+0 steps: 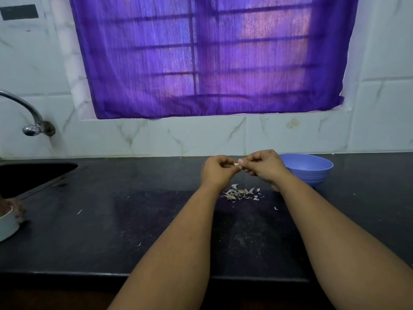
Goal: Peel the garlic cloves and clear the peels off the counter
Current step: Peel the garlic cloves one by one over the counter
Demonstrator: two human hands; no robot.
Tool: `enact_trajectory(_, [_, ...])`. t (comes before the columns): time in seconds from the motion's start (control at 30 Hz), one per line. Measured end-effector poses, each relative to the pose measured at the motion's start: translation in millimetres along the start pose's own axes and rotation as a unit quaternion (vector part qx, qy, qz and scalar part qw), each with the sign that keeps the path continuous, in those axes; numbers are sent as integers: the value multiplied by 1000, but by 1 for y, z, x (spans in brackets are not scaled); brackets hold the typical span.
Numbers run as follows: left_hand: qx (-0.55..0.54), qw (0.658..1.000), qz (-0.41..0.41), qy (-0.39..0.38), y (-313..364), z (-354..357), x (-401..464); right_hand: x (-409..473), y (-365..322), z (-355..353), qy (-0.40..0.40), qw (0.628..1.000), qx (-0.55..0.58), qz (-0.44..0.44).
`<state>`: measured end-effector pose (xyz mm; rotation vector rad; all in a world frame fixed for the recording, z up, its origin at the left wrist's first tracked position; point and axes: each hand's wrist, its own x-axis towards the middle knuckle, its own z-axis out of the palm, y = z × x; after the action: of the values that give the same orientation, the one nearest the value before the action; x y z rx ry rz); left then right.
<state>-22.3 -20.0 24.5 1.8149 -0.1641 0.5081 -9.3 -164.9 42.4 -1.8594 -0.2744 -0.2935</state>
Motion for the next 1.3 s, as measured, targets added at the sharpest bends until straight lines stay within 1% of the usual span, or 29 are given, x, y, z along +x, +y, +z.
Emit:
enact_trajectory(0.1, [-95,995,-34,-14,4,0,-2,1,0,1,-29,996,81,27])
enact_trajectory(0.17, [-127,990,-50,-28,7,-1,-2,1,-2,2,-39,995,94,23])
enact_trajectory(0.27, [-144,987,-50,-41,8,-1,-4,2,-1,4,-25,998,54,1])
enact_trajectory(0.37, [-153,985,-57,-57,9,0,-5,4,1,7,-29,999,18,-3])
enact_trajectory(0.47, [-184,976,-91,-77,9,0,-4,3,1,7,-17,999,-39,-14])
enact_trajectory(0.53, [-195,972,-106,-72,9,0,-3,1,-1,5,-2,994,-109,-32])
enact_trajectory(0.63, [-220,967,-112,-56,7,1,-1,-1,-4,5,-1,986,-160,-47])
enact_trajectory(0.77, [-239,959,-130,-78,8,0,0,-1,-5,7,-5,984,-177,-36])
enact_trajectory(0.87, [-233,957,-154,-83,11,0,-2,4,-2,3,24,983,-178,-25])
enact_trajectory(0.93, [-245,953,-159,-76,11,1,-3,5,-1,0,32,983,-178,-15])
enact_trajectory(1.07, [-264,952,-151,-44,11,2,-3,3,-1,-1,13,974,-225,-7])
enact_trajectory(1.2, [-248,958,-144,-25,8,0,0,0,0,-5,17,963,-267,-9])
enact_trajectory(1.3, [-237,961,-139,-23,7,0,-1,-3,0,-6,0,963,-269,-1])
